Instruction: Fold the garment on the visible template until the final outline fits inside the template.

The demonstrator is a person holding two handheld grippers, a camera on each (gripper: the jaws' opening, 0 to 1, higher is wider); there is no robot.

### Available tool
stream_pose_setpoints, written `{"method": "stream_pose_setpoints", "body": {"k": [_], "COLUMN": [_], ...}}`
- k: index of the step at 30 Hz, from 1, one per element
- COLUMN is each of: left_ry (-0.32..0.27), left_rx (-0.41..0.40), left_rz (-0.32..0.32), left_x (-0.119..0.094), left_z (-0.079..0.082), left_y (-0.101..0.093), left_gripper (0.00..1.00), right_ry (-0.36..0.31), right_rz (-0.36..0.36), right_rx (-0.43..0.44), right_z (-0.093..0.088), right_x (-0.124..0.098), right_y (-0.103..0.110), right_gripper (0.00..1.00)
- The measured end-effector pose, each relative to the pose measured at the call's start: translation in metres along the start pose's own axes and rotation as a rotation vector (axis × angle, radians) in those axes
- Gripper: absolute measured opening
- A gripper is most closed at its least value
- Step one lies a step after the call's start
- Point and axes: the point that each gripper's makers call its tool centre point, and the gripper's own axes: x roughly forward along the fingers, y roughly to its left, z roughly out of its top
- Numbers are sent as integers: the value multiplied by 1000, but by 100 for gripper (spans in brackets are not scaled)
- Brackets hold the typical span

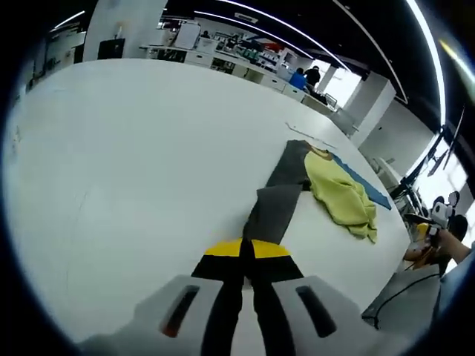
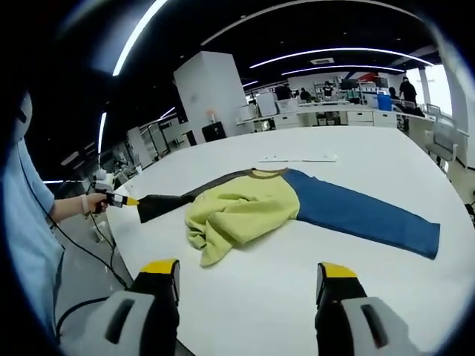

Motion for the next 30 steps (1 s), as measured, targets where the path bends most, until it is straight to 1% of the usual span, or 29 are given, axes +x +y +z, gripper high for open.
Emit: {"method": "stream_pose_setpoints", "body": {"k": [2,3,4,6,7,8,9,10,12,13,14,15,16,17,19,20,22,27,28,29,30], "left_ry": [32,54,88,150,155,158,184,169,185,194,195,176,174,159,151,151,144,127,118,86,52], "left_rx": [-16,-44,-102,-189,-217,-226,-250,-232,-251,-296,-318,-327,-328,-313,-307,-305,-263,-230,-220,-193,-168], "left_rz": [16,22,35,42,66,65,48,60,66,56,51,50,60,74,88,88,93,82,80,76,76], "left_x": [5,8,12,17,21,22,24,26,26,24,24,26,26,27,29,31,33,33,32,32,31], "left_z": [-2,-5,-10,-20,-22,-23,-28,-26,-30,-33,-33,-30,-28,-24,-20,-19,-17,-17,-16,-10,-3], "left_y": [14,23,32,42,52,54,52,53,50,42,42,44,48,54,60,60,62,61,61,60,61], "left_gripper": [0,0,0,0,0,0,0,0,0,0,0,0,0,0,0,0,0,0,0,3,8], "right_ry": [0,-1,-1,2,1,0,-2,-6,-7,-5,-3,-1,0,-3,-1,-1,-2,-2,-1,1,1], "right_rz": [-1,-2,-2,-5,-6,-8,-11,-15,-20,-23,-25,-28,-29,-30,-31,-31,-30,-29,-29,-30,-30], "right_rx": [3,4,6,6,6,9,11,14,22,22,20,23,26,30,34,31,34,36,36,33,33], "right_z": [0,0,-1,-2,-2,-2,-2,-2,-2,-3,-4,-6,-6,-7,-7,-7,-7,-7,-8,-8,-9], "right_x": [0,0,-1,-1,-2,-2,-3,-5,-6,-7,-7,-8,-8,-8,-8,-8,-7,-6,-6,-6,-6], "right_y": [0,0,-1,-1,-1,-2,-2,-3,-4,-5,-5,-6,-6,-6,-7,-6,-6,-6,-6,-6,-6], "right_gripper": [75,75,75,75,75,75,75,75,75,75,75,75,75,75,75,75,75,75,75,75,75]}}
